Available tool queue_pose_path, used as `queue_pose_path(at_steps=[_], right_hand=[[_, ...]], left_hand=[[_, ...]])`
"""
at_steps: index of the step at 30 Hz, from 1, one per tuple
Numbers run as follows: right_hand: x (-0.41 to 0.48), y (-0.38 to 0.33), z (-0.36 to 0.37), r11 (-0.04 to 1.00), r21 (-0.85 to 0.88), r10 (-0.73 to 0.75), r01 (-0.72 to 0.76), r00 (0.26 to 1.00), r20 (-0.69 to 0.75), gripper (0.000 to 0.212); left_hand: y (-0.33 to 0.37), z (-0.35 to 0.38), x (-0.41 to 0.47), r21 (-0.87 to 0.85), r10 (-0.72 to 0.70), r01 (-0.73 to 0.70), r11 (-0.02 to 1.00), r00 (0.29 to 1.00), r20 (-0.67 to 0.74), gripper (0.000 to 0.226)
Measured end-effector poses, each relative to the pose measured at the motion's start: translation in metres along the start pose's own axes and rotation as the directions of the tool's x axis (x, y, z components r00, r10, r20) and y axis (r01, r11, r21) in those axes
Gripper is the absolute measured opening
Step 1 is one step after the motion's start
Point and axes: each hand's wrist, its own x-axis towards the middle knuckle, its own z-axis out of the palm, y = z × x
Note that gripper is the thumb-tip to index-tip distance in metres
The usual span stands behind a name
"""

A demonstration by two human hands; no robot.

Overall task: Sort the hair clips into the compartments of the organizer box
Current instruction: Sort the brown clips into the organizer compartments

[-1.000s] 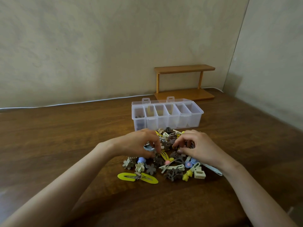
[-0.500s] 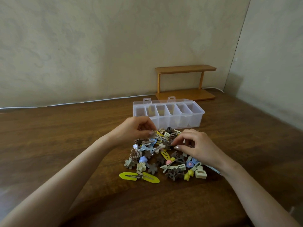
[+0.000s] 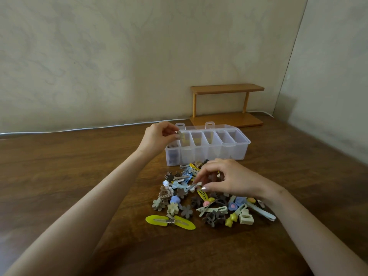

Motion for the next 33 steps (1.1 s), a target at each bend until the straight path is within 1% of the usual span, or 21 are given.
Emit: queue_pose_path(at_steps=[3, 8, 12, 14, 17, 20, 22, 24, 27, 30, 31, 33], right_hand=[[0.007, -0.004, 0.004, 0.999, 0.040, -0.031, 0.030, 0.999, 0.041, 0.016], [0.007, 0.001, 0.015, 0.992, 0.113, -0.059, 0.063, 0.998, -0.035, 0.015], [0.001, 0.008, 0.012, 0.984, 0.172, -0.037, 0.053, 0.995, -0.097, 0.015], [-0.001, 0.009, 0.010, 0.986, 0.161, -0.032, 0.045, 0.996, -0.086, 0.017], [-0.002, 0.008, 0.011, 0.994, 0.069, -0.078, 0.079, 0.997, -0.031, 0.019], [0.000, 0.006, 0.016, 0.990, -0.096, -0.102, 0.103, 0.995, 0.013, 0.020], [0.004, 0.007, 0.021, 0.962, -0.246, -0.119, 0.120, 0.993, 0.019, 0.029], [0.007, 0.007, 0.025, 0.939, -0.315, -0.141, 0.136, 0.990, 0.008, 0.034], [0.008, 0.007, 0.027, 0.953, -0.262, -0.164, 0.156, 0.986, -0.010, 0.029], [0.007, 0.007, 0.027, 0.966, -0.206, -0.163, 0.154, 0.986, -0.029, 0.025], [0.008, 0.007, 0.027, 0.974, -0.178, -0.151, 0.139, 0.987, -0.052, 0.025], [0.007, 0.009, 0.026, 0.993, -0.063, -0.104, 0.095, 0.984, -0.147, 0.025]], left_hand=[[-0.002, 0.009, 0.010, 0.021, -0.005, 0.005, 1.000, 1.000, 0.008, 0.020], [-0.002, 0.017, 0.014, 0.141, 0.035, -0.042, 0.989, 0.998, 0.049, 0.020], [0.002, 0.009, 0.003, 0.173, 0.077, -0.085, 0.981, 0.996, 0.050, 0.015], [0.003, 0.003, -0.008, 0.169, 0.093, -0.101, 0.980, 0.994, 0.050, 0.014], [0.004, -0.005, -0.025, 0.164, 0.126, -0.136, 0.977, 0.990, 0.070, 0.012], [0.006, -0.009, -0.039, 0.167, 0.145, -0.162, 0.973, 0.983, 0.112, 0.011], [0.008, -0.010, -0.045, 0.161, 0.154, -0.177, 0.971, 0.977, 0.148, 0.011], [0.009, -0.009, -0.048, 0.152, 0.154, -0.182, 0.971, 0.971, 0.181, 0.011], [0.011, -0.005, -0.050, 0.139, 0.148, -0.184, 0.973, 0.960, 0.237, 0.010], [0.013, -0.001, -0.052, 0.111, 0.143, -0.188, 0.976, 0.936, 0.323, 0.008], [0.013, -0.001, -0.052, 0.098, 0.134, -0.179, 0.979, 0.927, 0.349, 0.008], [0.014, -0.001, -0.052, 0.046, 0.089, -0.118, 0.992, 0.910, 0.405, 0.010]])
